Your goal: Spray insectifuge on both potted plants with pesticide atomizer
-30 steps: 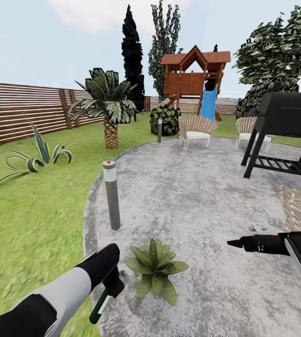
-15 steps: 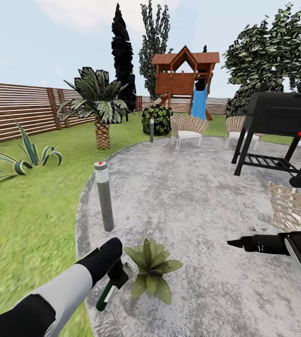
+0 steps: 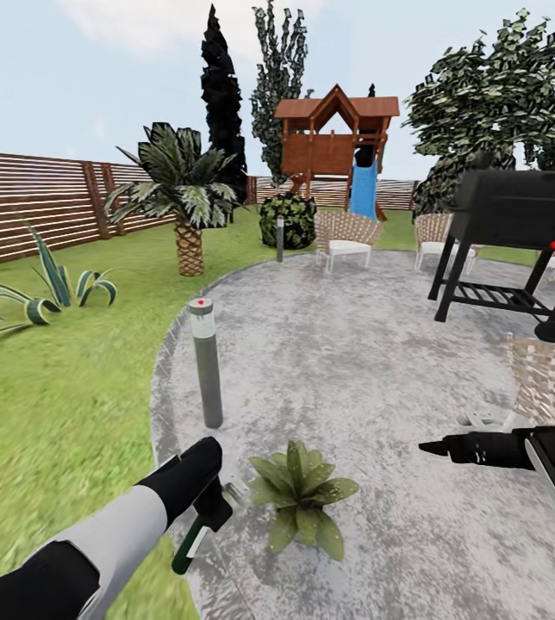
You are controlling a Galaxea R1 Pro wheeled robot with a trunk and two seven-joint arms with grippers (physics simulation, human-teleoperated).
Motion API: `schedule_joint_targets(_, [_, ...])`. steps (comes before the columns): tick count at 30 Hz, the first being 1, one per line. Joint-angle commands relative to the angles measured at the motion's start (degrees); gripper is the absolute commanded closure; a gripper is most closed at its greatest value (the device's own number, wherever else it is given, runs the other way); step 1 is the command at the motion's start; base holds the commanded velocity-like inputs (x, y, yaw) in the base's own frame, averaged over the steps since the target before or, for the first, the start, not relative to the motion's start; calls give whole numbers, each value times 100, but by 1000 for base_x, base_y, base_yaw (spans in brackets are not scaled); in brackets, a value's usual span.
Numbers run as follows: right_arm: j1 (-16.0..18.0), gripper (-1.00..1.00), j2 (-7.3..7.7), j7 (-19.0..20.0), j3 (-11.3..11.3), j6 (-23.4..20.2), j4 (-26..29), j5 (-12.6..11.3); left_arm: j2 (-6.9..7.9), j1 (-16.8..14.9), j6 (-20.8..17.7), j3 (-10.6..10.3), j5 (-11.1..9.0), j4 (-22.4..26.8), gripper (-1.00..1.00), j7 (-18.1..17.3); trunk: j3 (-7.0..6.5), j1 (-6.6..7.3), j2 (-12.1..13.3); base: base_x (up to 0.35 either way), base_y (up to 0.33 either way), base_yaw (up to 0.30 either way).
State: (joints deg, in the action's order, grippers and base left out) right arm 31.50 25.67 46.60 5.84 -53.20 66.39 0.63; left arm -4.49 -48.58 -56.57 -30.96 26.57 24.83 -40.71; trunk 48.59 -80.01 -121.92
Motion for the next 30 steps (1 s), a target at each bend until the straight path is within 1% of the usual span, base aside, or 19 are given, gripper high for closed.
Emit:
schedule_joint_targets(1, [5, -100, 0, 25, 6, -41, 6, 8, 6, -8, -3, -16, 59, 11, 100, -60, 6, 0, -3, 89, 313, -63])
schedule_joint_targets(4, [5, -100, 0, 25, 5, -41, 6, 8, 15, -11, -3, -15, 59, 13, 100, -60, 6, 0, -3, 47, 256, -171])
schedule_joint_targets(8, [5, -100, 0, 25, 5, -41, 6, 8, 16, -12, -3, -15, 66, 16, 100, -60, 6, 0, -3, 5, 41, -243])
schedule_joint_targets(10, [5, -100, 1, 25, 5, -41, 6, 9, 11, -12, -3, -15, 67, 20, 100, -60, 6, 0, -3, 1, 5, -107])
schedule_joint_targets(17, [5, -100, 0, 25, 5, -41, 6, 10, 23, -20, -3, -23, 67, 22, 100, -59, 6, 0, -3, -7, 1, -13])
schedule_joint_targets(24, [5, -100, 0, 25, 5, -41, 4, 16, 19, -20, -2, -21, 67, 22, 100, -60, 6, 0, -3, -212, 113, 0])
schedule_joint_targets(30, [5, -100, 0, 25, 5, -41, 4, 16, 11, -20, 5, -24, 66, 22, 100, -60, 6, 0, -3, -62, 18, 0])
